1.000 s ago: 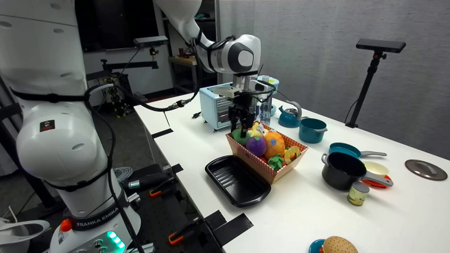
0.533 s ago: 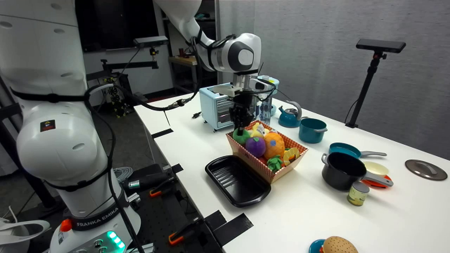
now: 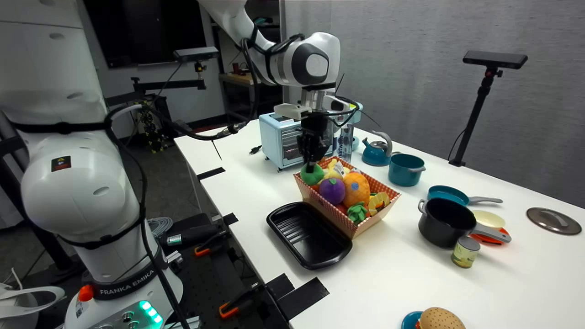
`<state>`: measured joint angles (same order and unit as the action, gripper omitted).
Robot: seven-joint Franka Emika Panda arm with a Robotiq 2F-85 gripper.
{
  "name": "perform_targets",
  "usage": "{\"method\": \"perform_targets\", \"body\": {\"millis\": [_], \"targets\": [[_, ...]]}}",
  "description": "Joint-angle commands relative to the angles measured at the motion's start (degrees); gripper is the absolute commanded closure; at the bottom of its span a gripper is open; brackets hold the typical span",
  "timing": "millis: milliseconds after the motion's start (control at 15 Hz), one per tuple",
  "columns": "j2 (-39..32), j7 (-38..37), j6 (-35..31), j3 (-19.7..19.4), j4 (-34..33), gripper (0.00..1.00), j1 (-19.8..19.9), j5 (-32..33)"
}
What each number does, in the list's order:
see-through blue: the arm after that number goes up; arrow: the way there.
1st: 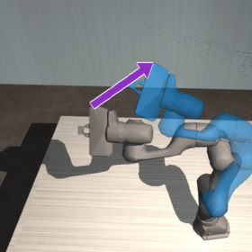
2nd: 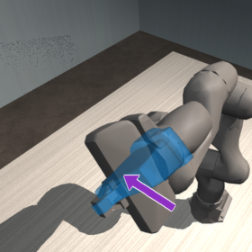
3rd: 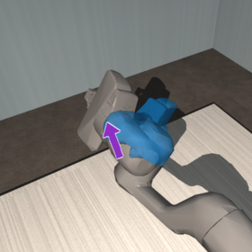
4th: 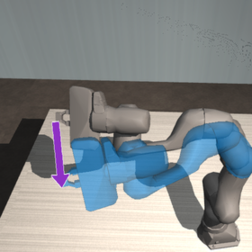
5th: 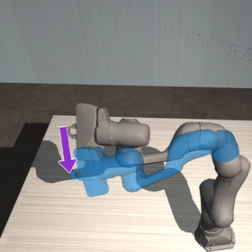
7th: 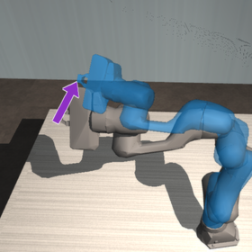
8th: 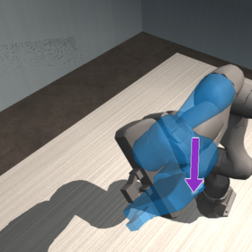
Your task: Remove the green plush toy from the box and put it on the green tray
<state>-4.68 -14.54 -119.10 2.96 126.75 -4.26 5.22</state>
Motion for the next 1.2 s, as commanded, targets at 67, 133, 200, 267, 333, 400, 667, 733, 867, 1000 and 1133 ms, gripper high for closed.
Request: {"method": "perform_targets", "body": {"millis": [67,133,200,267,333,400,667,733,867,1000,1133], "targets": [[10.14,0.53,0.46,-0.15,8.6,0.96,0.53,-1.2],[11.49,0.54,0.53,-0.13,9.89,0.96,0.61,-1.21],[12.78,0.62,0.38,-0.16,11.35,0.96,0.74,-1.33],[13.97,0.69,0.37,-0.19,12.64,0.96,0.87,-1.52],[14.93,0.82,0.36,-0.24,13.74,0.96,1.01,-1.69],[15.8,0.86,0.15,-0.34,14.99,0.96,1.19,-1.87],[17.4,1.49,-0.11,-0.98,18.47,0.96,1.85,-3.19],[17.48,1.59,-0.15,-1.15,19.08,0.96,2.04,-3.47],[17.2,1.68,-0.17,-1.48,19.92,0.96,2.38,-3.98],[16.74,1.67,0.52,-1.59,20.19,0.96,2.56,-4.59],[16.63,1.49,1.01,-1.31,20.5,0.58,2.51,-4.55]]}}
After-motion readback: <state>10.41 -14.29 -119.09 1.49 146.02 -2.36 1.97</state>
